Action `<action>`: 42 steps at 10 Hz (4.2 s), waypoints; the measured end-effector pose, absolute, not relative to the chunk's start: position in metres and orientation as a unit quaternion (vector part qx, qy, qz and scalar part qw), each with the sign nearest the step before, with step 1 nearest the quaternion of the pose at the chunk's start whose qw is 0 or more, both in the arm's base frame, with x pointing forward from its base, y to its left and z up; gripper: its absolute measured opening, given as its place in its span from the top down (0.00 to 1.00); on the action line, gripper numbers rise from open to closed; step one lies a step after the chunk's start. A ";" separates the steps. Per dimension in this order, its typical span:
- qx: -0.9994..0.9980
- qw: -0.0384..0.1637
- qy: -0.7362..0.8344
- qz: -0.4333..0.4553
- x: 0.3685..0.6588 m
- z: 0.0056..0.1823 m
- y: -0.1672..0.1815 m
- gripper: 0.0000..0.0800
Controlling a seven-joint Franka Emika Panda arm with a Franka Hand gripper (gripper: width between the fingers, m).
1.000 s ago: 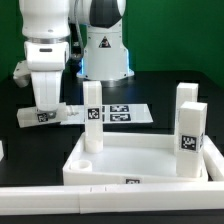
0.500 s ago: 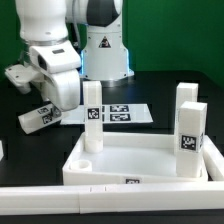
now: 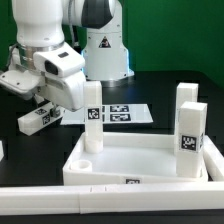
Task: Assemble desk
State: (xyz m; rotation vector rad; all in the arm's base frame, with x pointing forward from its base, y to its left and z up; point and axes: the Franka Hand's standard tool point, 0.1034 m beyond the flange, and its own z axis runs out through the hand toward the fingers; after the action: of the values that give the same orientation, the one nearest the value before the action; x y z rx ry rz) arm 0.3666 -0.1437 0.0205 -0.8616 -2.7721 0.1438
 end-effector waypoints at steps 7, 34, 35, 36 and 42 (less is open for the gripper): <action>-0.339 0.108 -0.932 0.060 0.369 0.027 -0.150 0.24; -0.975 0.035 0.190 0.113 0.427 0.052 -0.144 0.19; -0.954 0.056 0.268 0.121 0.426 0.050 -0.145 0.19; -0.941 0.067 0.308 0.125 0.424 0.048 -0.146 0.19; -0.906 0.152 0.299 0.259 0.405 0.045 -0.157 0.19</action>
Offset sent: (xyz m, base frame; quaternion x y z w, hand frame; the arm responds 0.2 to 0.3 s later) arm 0.0000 0.0000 0.0000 0.0000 0.0000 0.0000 1.0000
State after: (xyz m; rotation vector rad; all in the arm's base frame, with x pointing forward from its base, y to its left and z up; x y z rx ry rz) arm 0.4052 -0.1570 0.0455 -2.5987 0.8584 0.7442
